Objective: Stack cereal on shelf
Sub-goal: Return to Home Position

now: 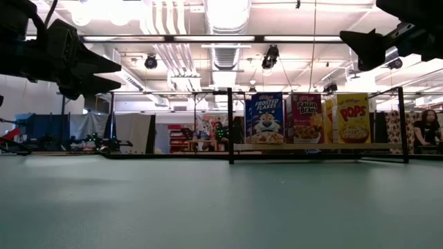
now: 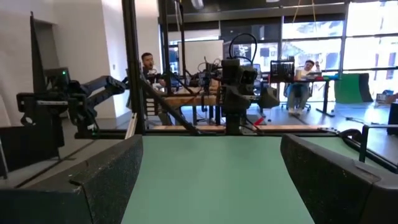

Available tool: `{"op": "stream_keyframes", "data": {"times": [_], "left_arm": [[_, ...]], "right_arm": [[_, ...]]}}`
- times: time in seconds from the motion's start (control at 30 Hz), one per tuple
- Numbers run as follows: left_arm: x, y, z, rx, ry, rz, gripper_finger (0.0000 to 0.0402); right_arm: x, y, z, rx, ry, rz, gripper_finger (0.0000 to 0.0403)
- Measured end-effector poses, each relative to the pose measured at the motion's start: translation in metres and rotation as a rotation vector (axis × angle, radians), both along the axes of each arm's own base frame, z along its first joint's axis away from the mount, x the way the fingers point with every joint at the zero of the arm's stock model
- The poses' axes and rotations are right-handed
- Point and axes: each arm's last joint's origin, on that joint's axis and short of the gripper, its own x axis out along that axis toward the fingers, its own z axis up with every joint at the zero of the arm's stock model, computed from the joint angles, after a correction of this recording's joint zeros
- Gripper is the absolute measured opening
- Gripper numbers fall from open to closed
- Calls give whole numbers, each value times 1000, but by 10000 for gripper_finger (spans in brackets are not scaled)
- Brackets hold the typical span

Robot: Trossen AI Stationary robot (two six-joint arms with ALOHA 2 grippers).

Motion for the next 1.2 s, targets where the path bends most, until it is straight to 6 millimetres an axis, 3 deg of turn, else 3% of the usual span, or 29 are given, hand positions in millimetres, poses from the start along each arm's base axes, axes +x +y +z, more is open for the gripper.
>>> {"op": "stream_keyframes", "data": {"times": [1.2], "left_arm": [[0, 0, 0, 0, 0, 0, 399]], "right_arm": [[0, 0, 1, 51, 6, 5, 369]]}}
